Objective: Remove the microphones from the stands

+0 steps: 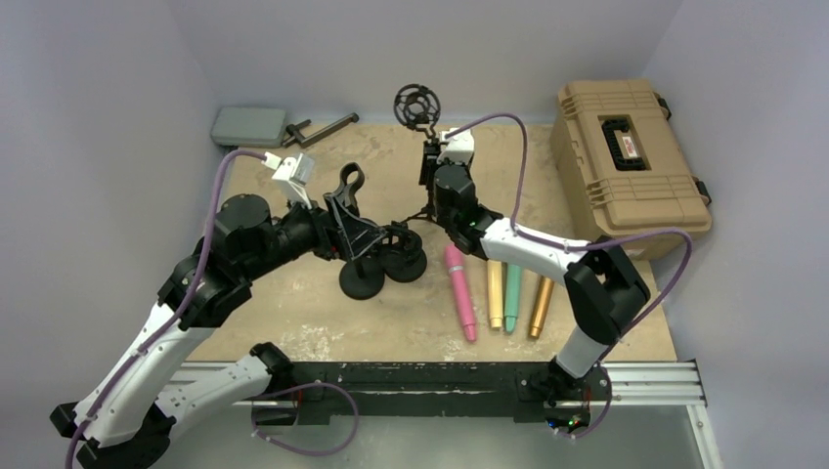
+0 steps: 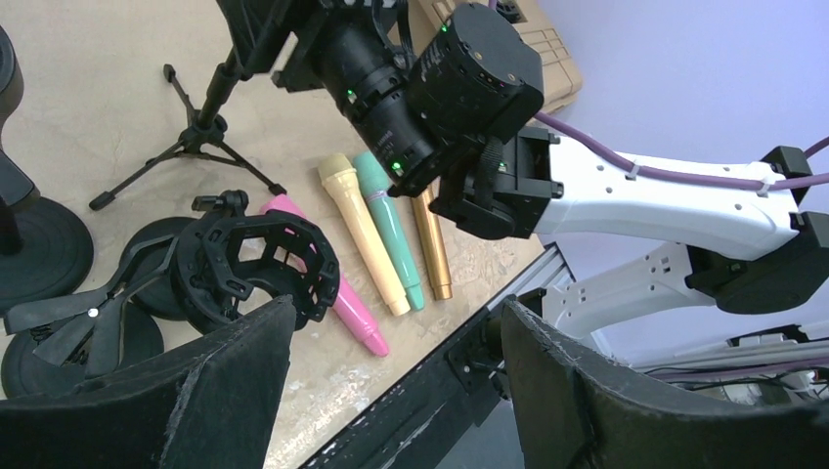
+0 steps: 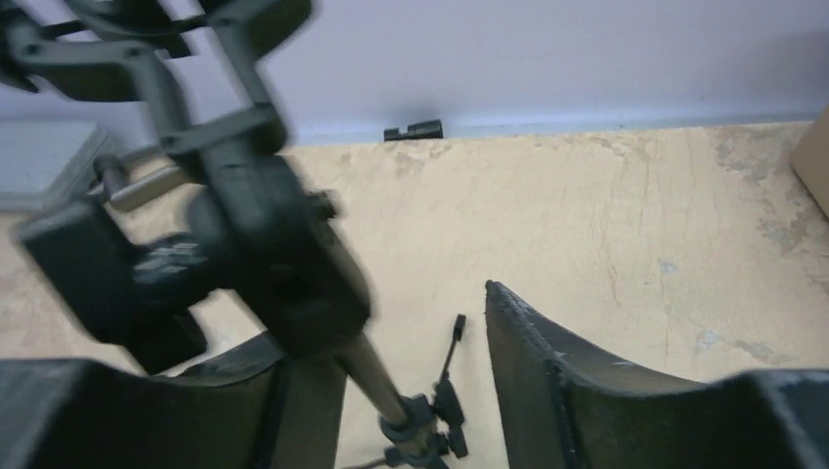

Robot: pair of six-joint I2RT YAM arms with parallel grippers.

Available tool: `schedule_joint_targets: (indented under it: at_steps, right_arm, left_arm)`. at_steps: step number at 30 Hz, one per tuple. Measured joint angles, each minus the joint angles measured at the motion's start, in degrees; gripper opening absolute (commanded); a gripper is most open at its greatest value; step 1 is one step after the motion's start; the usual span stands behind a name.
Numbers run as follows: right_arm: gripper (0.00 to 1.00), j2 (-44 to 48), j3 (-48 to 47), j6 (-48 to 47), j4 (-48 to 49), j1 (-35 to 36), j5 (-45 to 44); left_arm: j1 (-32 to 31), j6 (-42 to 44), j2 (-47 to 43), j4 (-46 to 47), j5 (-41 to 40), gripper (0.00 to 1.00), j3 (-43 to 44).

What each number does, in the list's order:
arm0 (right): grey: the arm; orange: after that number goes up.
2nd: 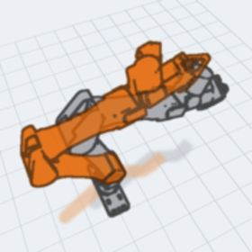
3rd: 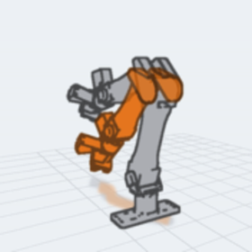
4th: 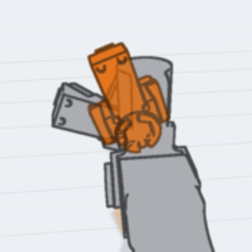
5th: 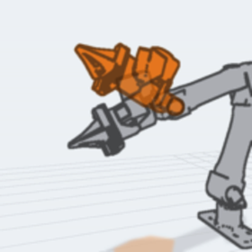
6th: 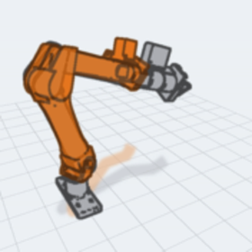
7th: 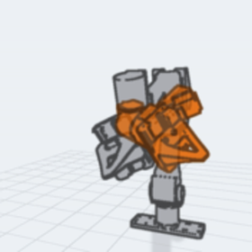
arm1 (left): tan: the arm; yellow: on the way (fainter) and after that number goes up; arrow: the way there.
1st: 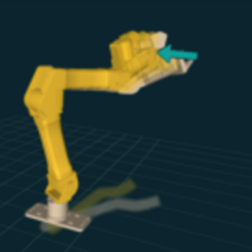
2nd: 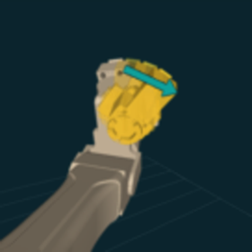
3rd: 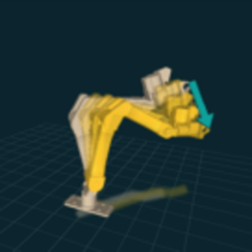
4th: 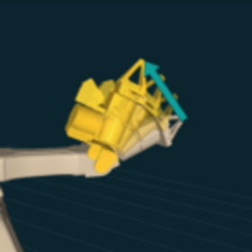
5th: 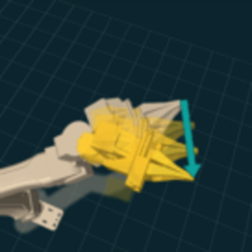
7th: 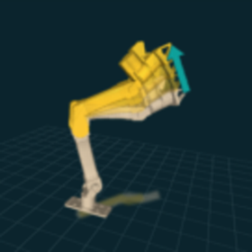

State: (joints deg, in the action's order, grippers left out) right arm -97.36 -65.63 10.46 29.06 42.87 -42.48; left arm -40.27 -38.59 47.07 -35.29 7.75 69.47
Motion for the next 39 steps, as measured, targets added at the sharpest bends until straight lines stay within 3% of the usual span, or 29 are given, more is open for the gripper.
schedule_joint_targets:
  at_steps: [4,13,18,23,30,35,39]
  right_arm:
    - [0.7,5.09,4.04,0.02,-3.04,0.37,3.28]
    - [0.72,19.85,14.67,0.09,-7.34,-0.96,12.94]
    - [0.71,24.11,20.13,3.93,-8.85,-12.9,30.53]
    - [0.67,18.64,17.29,10.71,-12.39,-24.5,50.62]
    - [0.63,-0.96,2.05,21.29,-15.56,-30.67,78.51]
    - [0.6,-10.43,-3.54,29.29,-15.89,-30.93,87.91]
    - [0.58,-11.76,-3.74,34.47,-13.88,-30.99,90.86]
  left_arm:
    - [0.0,0.02,-0.24,0.02,-0.26,0.75,0.0]
    - [0.0,0.07,1.14,0.46,-0.13,0.77,0.04]
    - [0.0,0.39,5.42,-0.42,1.14,0.78,3.32]
    - [0.0,1.31,12.15,-0.5,2.54,0.78,9.33]
    - [0.0,1.57,15.98,-0.35,4.87,0.78,10.75]
    - [0.0,1.11,15.72,0.09,5.77,0.77,10.34]
    - [0.0,0.68,14.84,0.44,6.03,0.77,9.57]
